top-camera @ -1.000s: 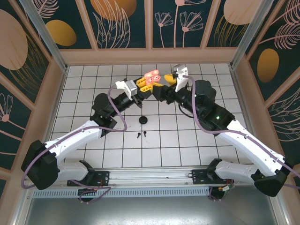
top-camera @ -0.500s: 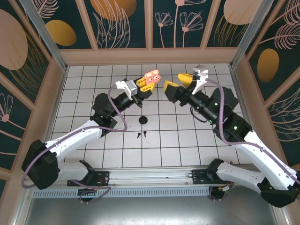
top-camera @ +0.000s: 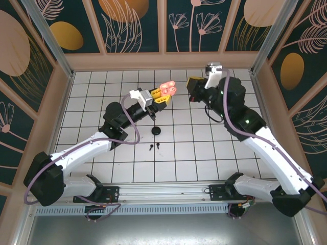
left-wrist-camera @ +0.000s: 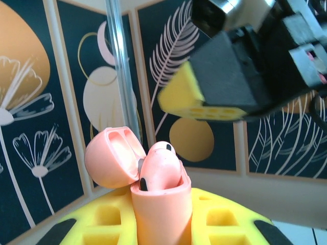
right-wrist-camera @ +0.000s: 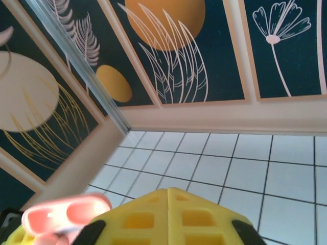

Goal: Insert the wireless bluetooth earbuds into the charging case

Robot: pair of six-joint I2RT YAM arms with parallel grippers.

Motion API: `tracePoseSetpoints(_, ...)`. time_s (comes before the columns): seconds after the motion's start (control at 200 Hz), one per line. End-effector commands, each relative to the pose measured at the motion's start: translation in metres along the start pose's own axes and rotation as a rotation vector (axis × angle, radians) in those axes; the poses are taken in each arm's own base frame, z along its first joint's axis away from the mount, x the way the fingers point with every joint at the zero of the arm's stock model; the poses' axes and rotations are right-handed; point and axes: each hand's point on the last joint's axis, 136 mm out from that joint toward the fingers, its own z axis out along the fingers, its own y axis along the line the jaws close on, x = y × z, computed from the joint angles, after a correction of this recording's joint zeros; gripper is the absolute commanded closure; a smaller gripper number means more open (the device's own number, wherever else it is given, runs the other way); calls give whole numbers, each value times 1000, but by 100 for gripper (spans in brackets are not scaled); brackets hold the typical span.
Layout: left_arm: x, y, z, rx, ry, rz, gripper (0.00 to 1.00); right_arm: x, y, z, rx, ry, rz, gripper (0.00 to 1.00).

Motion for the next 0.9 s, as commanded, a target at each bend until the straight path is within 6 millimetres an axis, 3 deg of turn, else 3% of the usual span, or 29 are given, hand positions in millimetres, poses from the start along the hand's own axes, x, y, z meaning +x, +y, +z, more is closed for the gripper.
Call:
tracePoseSetpoints(0.0,25,-7,-1,29,66,-6,100,0,4,11,-12,71,16,100)
tracePoseSetpoints(0.285,66,-11,-4,58,186,-2,100,23,-9,67,-13,283,61,100)
tracePoseSetpoints(0.52,66,-11,-4,61,196,29,100,57,-15,97,-61,469,100,100)
tracePoseSetpoints(0.696,65,-9,-2,53,194,42,100,80,-13,97,-117,573,121,100)
tracePoseSetpoints(0.861,62,-5,1,36,185,47,100,96,-10,79,-127,607,116,100)
tracePoseSetpoints(0.891,62,-4,2,31,183,46,100,102,-2,74,-143,622,108,100)
